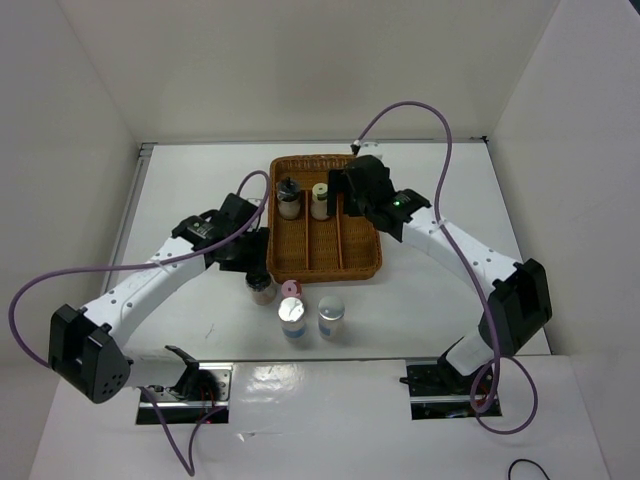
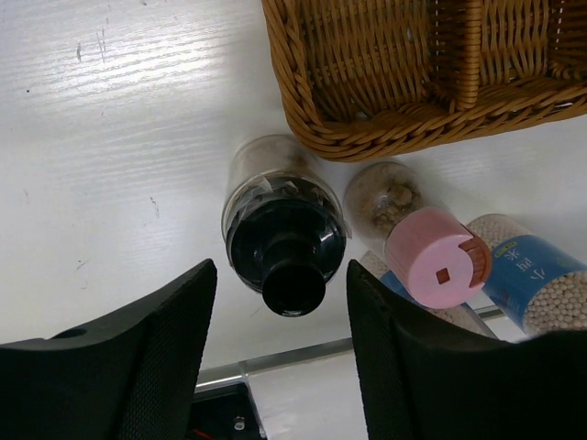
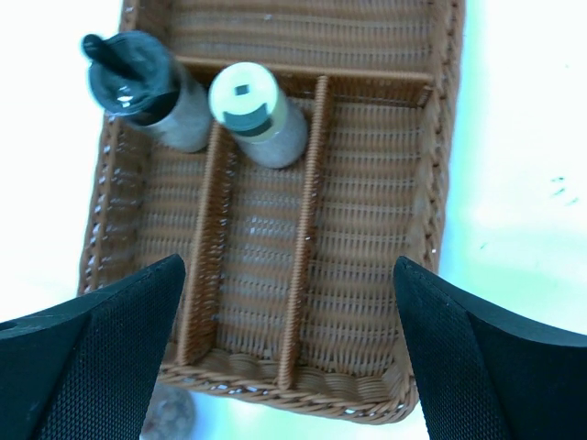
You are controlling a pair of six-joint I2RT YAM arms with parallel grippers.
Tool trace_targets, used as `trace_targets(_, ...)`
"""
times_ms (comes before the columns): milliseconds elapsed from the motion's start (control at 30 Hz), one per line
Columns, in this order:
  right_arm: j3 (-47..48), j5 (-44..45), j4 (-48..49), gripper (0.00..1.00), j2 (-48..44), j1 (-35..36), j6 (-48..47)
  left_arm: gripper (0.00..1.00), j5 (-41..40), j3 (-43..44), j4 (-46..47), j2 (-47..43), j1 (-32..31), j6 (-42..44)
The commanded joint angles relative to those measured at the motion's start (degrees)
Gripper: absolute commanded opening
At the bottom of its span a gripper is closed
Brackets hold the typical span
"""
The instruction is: Organize the condiment bottles
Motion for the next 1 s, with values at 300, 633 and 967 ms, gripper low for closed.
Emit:
trace_targets(300, -0.2, -2.4, 1.0, 0.98, -2.4, 3.5, 0.8, 0.58, 0.7, -1.5, 2.9, 1.1, -0.3, 0.0)
trace_targets(633, -3.1, -6.9, 0.5, 0.98, -3.6, 5.4, 0.8, 0.25, 1.2, -0.3, 2.3, 1.7, -0.3, 1.0)
trace_targets(967, -4.4, -15.3, 1.6, 0.98, -1.5, 12.5, -2.9, 0.20, -2.8, 11.5, -5.8, -1.6, -0.3, 1.1)
